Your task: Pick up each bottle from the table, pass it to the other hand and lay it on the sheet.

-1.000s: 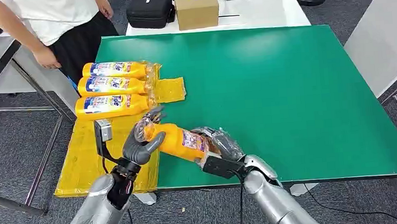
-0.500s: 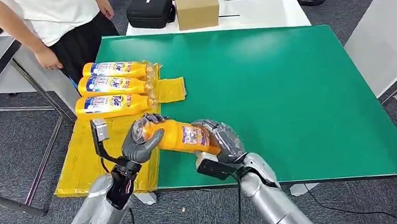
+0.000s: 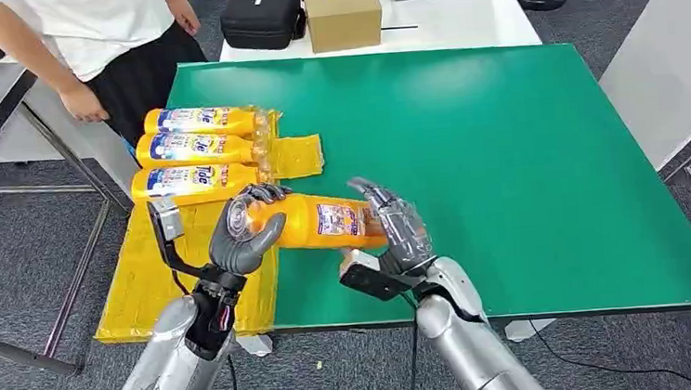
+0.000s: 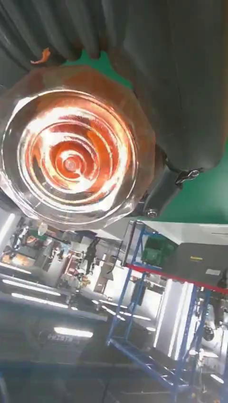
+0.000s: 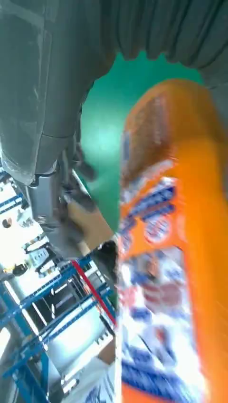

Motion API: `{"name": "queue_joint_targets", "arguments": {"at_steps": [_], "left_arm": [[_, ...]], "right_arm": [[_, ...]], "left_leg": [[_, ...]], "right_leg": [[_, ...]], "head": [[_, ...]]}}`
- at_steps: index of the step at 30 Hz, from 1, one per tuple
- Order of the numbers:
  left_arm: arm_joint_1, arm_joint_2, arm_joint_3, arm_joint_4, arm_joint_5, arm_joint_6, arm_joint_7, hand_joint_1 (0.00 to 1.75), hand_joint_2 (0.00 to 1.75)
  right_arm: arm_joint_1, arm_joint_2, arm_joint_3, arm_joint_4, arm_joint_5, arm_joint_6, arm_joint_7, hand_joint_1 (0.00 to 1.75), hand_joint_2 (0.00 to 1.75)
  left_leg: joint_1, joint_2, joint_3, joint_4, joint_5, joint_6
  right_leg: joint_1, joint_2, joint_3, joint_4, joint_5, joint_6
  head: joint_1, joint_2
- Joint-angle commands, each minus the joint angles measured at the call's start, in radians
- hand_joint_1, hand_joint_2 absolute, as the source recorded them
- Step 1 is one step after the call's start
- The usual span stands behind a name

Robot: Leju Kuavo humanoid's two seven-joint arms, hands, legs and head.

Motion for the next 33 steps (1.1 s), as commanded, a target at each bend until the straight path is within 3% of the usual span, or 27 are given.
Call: {"name": "queue_joint_targets", "arguments": {"at_steps": [1,14,23,28,33], "left_arm": [[0.007,0.012,-0.038,0.009,0.000,0.006,0.014,1.75,1.75],[0.018,0.008,-0.026,-0.013,0.012,0.036,0.021,1.75,1.75],[-0.063,-0.023,0.054,0.098,-0.123,0.334,-0.056,1.75,1.75],[-0.079,-0.029,0.070,0.131,-0.136,0.369,-0.068,1.75,1.75],[-0.150,-0.045,0.090,0.256,-0.149,0.410,-0.081,1.75,1.75]], "right_arm": [[-0.088,-0.001,-0.028,0.065,0.000,-0.004,0.026,0.00,0.00],[-0.092,-0.006,-0.032,0.085,-0.012,0.032,0.024,0.00,0.00],[-0.082,-0.014,-0.033,0.117,-0.054,0.101,0.000,0.00,0.00],[-0.088,-0.016,-0.031,0.130,-0.055,0.099,-0.004,0.00,0.00],[-0.100,-0.023,-0.023,0.182,-0.061,0.115,0.002,0.00,0.00]], "left_leg": [[0.000,0.003,0.003,0.000,-0.001,-0.001],[0.001,0.003,0.006,0.001,-0.003,-0.002],[0.002,0.000,0.006,0.001,-0.003,-0.003],[0.001,0.001,0.004,0.000,-0.002,-0.002],[0.005,0.002,0.013,0.005,-0.008,-0.005]], "right_leg": [[0.000,0.002,0.002,0.000,-0.001,-0.001],[0.001,0.002,0.005,0.000,-0.002,-0.002],[0.002,-0.001,0.006,0.000,-0.003,-0.002],[0.001,0.000,0.004,0.000,-0.002,-0.002],[0.005,0.000,0.014,0.002,-0.007,-0.005]], "head": [[0.000,0.000],[0.000,0.000],[0.000,0.000],[0.000,0.000],[0.000,0.000]]}}
